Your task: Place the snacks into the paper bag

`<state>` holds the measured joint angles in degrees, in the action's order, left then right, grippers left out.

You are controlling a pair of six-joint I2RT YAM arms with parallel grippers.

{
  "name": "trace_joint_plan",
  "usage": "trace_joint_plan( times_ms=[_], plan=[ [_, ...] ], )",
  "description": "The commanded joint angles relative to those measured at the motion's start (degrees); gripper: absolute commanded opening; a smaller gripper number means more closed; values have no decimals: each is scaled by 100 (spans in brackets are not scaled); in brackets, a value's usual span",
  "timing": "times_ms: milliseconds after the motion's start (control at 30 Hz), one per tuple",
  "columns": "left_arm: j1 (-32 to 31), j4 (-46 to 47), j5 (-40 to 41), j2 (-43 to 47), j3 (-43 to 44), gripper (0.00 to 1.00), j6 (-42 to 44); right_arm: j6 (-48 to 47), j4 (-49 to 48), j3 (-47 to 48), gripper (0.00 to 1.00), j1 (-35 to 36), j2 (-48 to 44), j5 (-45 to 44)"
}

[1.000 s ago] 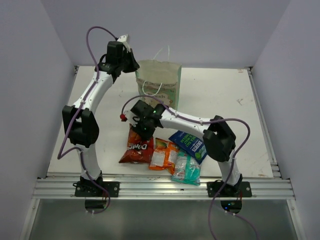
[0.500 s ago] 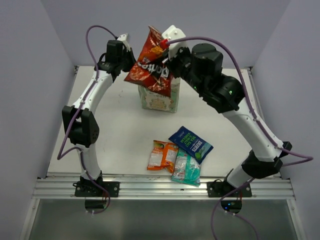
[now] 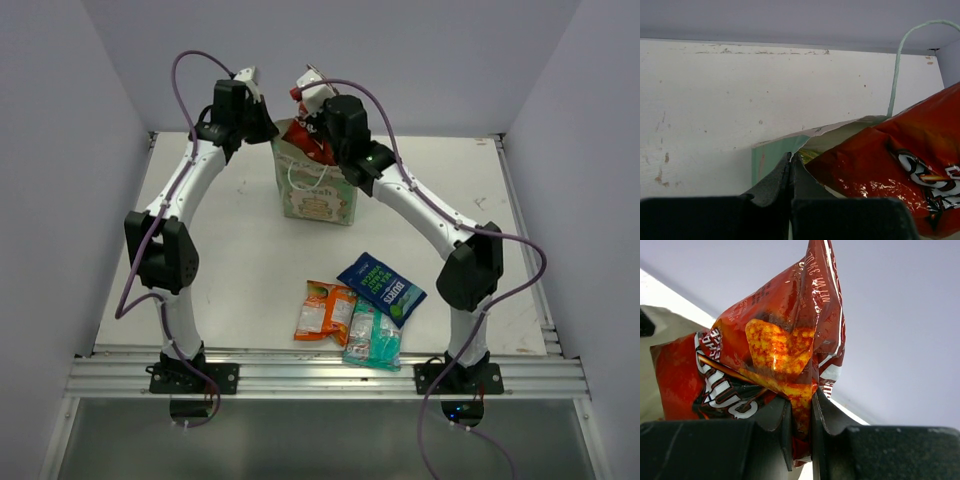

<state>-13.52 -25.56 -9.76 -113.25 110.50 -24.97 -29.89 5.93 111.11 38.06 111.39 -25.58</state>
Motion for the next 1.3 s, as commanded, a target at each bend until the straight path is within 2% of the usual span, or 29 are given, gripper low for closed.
trace_joint_plan(
  times_ms=[0, 167, 367, 433, 467, 500, 533, 667, 733, 833, 867, 967, 1033, 1100, 1167, 1267],
  plan=[
    [7, -54, 0, 5, 279, 0, -61, -192, -1235, -176, 0, -150, -346, 89],
    [7, -54, -17, -30, 306, 0, -87, -456, -1402, -1124, 0, -159, -837, 396],
    [-10, -10, -17, -57, 297, 0, -122, -176, -1104, -2206, 0, -141, -1708, 888],
    [-19, 7, 0, -57, 297, 0, -113, 18, -955, -2339, 45, -150, -1962, 976],
    [-28, -1, 0, -57, 297, 0, -113, 79, -902, -2357, 54, -141, -2068, 1002],
    [-28, 7, 9, -57, 297, 0, -113, 254, -866, -2322, 81, -150, -2147, 1020],
    [-28, 7, 9, -65, 297, 0, -113, 351, -744, -2235, 98, -133, -2218, 1029],
    [-46, 16, 18, -65, 279, 0, -131, 861, -155, -1471, 99, -133, -2560, 1108],
    [-54, 34, 27, -48, 253, 0, -140, 1186, 204, -1530, 99, -133, -2736, 1126],
    [-72, 113, 44, 22, 121, 0, -148, 1538, 696, -2293, 99, -141, -3097, 1178],
    [-81, 122, 36, 31, 95, 0, -148, 1634, 786, -2861, 99, -141, -3202, 1344],
    [-81, 95, 9, 31, 77, 0, -122, 1811, 559, -3777, 99, -150, -3177, 1468],
    [-81, 34, 18, 23, 130, 0, -78, 1899, 330, -3895, 99, -150, -2870, 1591],
    [-89, -36, 44, 31, 191, 0, -25, 2030, 452, -3606, 98, -141, -2528, 1470],
    [-81, -72, 62, 57, 183, 0, -8, 2171, 566, -3500, 97, -141, -2552, 1547],
    [-81, -63, 97, 145, 78, 0, 19, 2338, 435, -4085, 98, -150, -2859, 1679]
  ],
)
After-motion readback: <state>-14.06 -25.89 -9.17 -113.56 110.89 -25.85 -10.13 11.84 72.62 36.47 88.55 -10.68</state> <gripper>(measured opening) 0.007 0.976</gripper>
